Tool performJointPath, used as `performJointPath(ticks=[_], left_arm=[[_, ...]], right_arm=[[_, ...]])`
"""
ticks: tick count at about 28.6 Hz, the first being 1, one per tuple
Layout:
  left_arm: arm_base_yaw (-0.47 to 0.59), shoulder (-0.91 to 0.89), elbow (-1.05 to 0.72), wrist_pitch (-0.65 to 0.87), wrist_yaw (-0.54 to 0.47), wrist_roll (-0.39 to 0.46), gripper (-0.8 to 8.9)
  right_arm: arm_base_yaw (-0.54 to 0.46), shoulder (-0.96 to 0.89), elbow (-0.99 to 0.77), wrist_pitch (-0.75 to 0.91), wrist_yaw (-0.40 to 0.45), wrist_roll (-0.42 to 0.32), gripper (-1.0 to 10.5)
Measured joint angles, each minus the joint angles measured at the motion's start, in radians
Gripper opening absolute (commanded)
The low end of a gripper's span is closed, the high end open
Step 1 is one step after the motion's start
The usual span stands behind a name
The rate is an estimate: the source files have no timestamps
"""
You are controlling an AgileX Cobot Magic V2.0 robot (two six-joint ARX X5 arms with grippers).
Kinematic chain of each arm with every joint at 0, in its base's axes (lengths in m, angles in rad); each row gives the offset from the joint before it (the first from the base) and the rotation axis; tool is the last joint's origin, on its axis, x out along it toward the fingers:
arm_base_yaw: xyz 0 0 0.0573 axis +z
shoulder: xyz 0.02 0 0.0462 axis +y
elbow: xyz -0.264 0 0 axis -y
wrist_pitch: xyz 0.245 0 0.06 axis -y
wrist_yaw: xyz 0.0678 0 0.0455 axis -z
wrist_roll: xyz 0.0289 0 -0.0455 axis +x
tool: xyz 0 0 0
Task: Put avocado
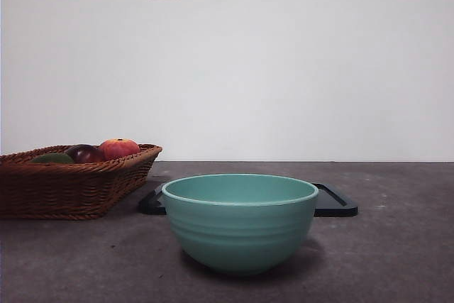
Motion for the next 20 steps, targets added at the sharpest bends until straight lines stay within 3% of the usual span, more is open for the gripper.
performJointPath(ticks=[3,6,8,9,20], left_arm=[[0.0,0.0,0.0,-0.003,0.004,0.0,0.94],[0.0,0.0,0.0,-0.003,0.005,0.0,4.0],[0.0,0.0,0.0,-0.002,0.005,0.0,5.69],[0.0,0.0,0.0,0.0,0.005,0.0,5.99],[0.0,0.0,0.0,0.003,0.006,0.01,5.93]], right_arm=[[0.0,0.0,0.0,0.0,0.002,-0.004,1.8],[0.0,0.0,0.0,0.0,0.043,-0.007,4.7],[0.0,0.0,0.0,0.0,0.073,-0.007,5.6],[0.0,0.0,0.0,0.0,0.078,-0.007,5.7],[0.0,0.0,0.0,0.0,0.08,-0.007,5.7]])
